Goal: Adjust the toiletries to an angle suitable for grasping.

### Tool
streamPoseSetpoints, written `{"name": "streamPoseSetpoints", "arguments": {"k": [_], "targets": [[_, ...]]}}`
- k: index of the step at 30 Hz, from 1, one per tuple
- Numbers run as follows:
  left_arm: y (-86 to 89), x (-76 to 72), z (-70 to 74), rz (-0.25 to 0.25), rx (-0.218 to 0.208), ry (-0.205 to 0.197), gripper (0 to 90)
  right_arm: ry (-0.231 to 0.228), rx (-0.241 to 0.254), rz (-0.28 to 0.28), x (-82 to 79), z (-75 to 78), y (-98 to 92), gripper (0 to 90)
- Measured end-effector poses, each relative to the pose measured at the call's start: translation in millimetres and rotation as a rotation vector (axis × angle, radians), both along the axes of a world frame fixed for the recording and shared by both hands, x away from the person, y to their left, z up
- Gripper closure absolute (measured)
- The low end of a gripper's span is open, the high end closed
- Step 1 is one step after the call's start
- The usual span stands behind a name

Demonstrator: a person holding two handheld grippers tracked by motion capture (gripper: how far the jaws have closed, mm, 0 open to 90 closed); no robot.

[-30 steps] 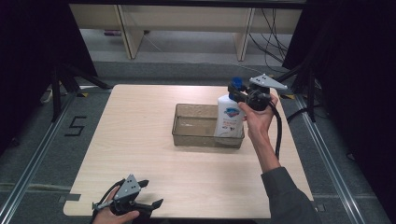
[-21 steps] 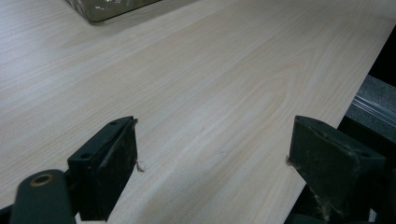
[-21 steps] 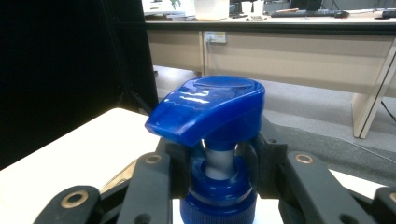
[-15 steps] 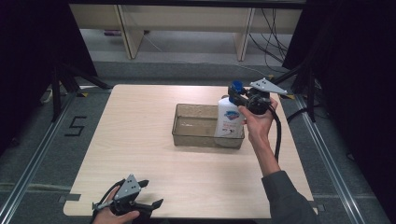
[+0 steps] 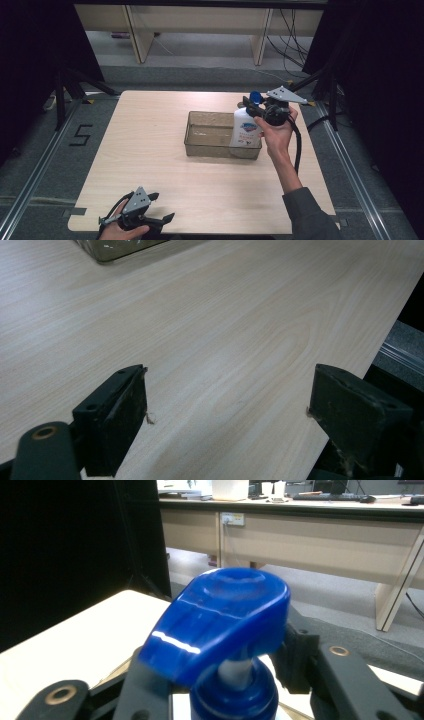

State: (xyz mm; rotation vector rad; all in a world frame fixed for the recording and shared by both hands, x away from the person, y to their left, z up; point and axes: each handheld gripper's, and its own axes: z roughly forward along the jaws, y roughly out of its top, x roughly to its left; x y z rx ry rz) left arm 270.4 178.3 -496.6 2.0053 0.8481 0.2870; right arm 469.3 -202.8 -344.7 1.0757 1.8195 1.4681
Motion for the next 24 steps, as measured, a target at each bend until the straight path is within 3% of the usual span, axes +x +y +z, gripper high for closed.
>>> {"name": "streamPoseSetpoints", "arguments": {"k": [6,9,10,14,22,24], "targets": [[0.5,-0.4,0.9,-0.003,0.007,0.002,14.9,0.007,-0.015,-0.02,-3.3,-1.1,5.7,48.5],[0.6,-0.2,0.7,-0.007,0.004,0.002,14.9,0.015,0.008,-0.025,-2.8,-3.5,3.0,42.2],[0.7,-0.3,1.1,-0.007,0.008,0.004,14.9,0.021,0.019,-0.029,-2.8,-4.7,0.3,35.9],[-0.1,-0.7,0.9,-0.005,0.009,0.003,14.9,0.045,0.086,-0.008,-5.4,-8.6,-5.9,26.2],[-0.1,-0.3,0.3,-0.002,0.015,0.005,14.9,0.046,0.109,0.021,-15.1,-11.9,-15.0,22.8],[0.0,-0.3,0.3,-0.004,0.015,0.004,14.9,0.064,0.117,0.023,-18.3,-11.5,-14.6,21.7]]}}
